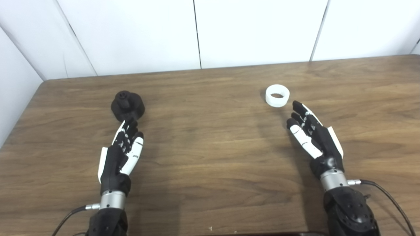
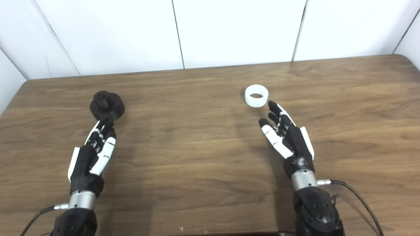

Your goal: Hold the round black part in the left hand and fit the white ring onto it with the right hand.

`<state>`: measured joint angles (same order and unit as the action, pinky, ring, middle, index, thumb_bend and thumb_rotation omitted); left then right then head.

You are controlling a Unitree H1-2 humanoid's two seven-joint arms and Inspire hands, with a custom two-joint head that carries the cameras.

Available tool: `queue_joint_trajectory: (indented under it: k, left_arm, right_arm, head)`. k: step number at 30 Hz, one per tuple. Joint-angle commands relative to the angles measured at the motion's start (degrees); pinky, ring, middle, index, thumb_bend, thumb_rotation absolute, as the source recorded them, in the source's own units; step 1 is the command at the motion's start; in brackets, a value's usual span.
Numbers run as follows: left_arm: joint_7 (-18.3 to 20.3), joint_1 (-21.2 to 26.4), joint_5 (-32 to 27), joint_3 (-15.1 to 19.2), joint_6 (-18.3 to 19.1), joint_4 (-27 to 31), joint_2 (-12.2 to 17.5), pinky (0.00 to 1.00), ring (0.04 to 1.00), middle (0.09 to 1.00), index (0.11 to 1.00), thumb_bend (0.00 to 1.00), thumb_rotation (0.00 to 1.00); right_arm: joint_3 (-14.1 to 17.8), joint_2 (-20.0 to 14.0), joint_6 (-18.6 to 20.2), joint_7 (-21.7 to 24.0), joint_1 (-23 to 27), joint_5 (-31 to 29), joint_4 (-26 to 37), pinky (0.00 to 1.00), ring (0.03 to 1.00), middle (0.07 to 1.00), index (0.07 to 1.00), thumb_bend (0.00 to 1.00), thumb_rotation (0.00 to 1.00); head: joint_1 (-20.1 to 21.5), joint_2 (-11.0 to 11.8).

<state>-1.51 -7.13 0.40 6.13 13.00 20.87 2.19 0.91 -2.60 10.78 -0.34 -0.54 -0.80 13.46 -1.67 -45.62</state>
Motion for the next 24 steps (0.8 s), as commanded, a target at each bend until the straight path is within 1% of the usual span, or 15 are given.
queue_joint_trajectory:
  k: [1,3,6,9,11,14,19,21,24]
  left_arm:
    - [0.2,-0.2,1.0,0.0,-0.8,2.5,1.4,0.92,0.941,0.936,0.936,0.43,0.44]
    - [0.3,-0.1,1.3,0.1,-0.3,3.0,1.7,0.92,0.945,0.938,0.936,0.45,0.47]
    - [0.5,0.3,1.3,0.3,0.8,4.1,2.2,0.92,0.957,0.946,0.943,0.48,0.45]
    - [1.0,0.6,1.7,0.8,1.6,4.6,3.7,0.92,0.953,0.946,0.953,0.50,0.42]
    - [1.2,0.9,1.7,1.4,2.5,4.7,4.9,0.94,0.955,0.954,0.963,0.57,0.42]
    - [0.8,1.7,2.7,2.2,3.2,4.4,6.0,0.93,0.948,0.948,0.961,0.59,0.40]
    - [0.8,3.7,6.1,2.8,3.5,3.4,9.7,0.95,0.932,0.939,0.952,0.57,0.38]
    - [1.3,4.5,6.3,3.1,3.6,2.6,11.1,0.95,0.929,0.935,0.952,0.58,0.37]
    - [2.1,5.8,6.4,3.6,4.1,1.3,13.2,0.95,0.948,0.947,0.971,0.61,0.37]
  right_arm:
    - [0.1,0.4,-2.0,0.2,1.4,-0.4,1.1,0.82,0.928,0.932,0.889,0.54,0.50]
    - [-0.1,0.3,-2.1,0.1,1.4,0.0,1.0,0.81,0.925,0.932,0.888,0.54,0.51]
    - [-0.1,0.3,-2.5,0.3,1.5,-0.2,0.6,0.81,0.922,0.932,0.889,0.54,0.51]
    - [0.0,0.5,-2.5,0.3,1.4,-0.5,0.5,0.81,0.917,0.927,0.886,0.55,0.50]
    - [0.0,0.4,-2.9,0.4,1.4,-0.5,0.2,0.81,0.917,0.926,0.886,0.55,0.50]
    - [0.1,0.2,-3.2,0.5,1.3,-0.7,0.1,0.81,0.920,0.928,0.886,0.55,0.51]
    - [-0.1,0.0,-3.1,0.6,1.1,-0.5,0.1,0.82,0.920,0.926,0.886,0.54,0.52]
    - [-0.1,0.0,-3.2,0.7,1.1,-0.7,0.0,0.82,0.922,0.928,0.888,0.54,0.51]
    - [-0.1,0.0,-3.4,0.8,1.1,-0.7,-0.1,0.83,0.929,0.931,0.890,0.55,0.52]
  head:
    - [0.0,-0.1]
    - [0.0,-0.1]
    - [-0.5,0.1]
    - [-0.7,0.2]
    - [-0.7,0.3]
    - [-0.7,0.3]
    - [-1.0,0.5]
    - [-1.0,0.5]
    - [-1.0,0.5]
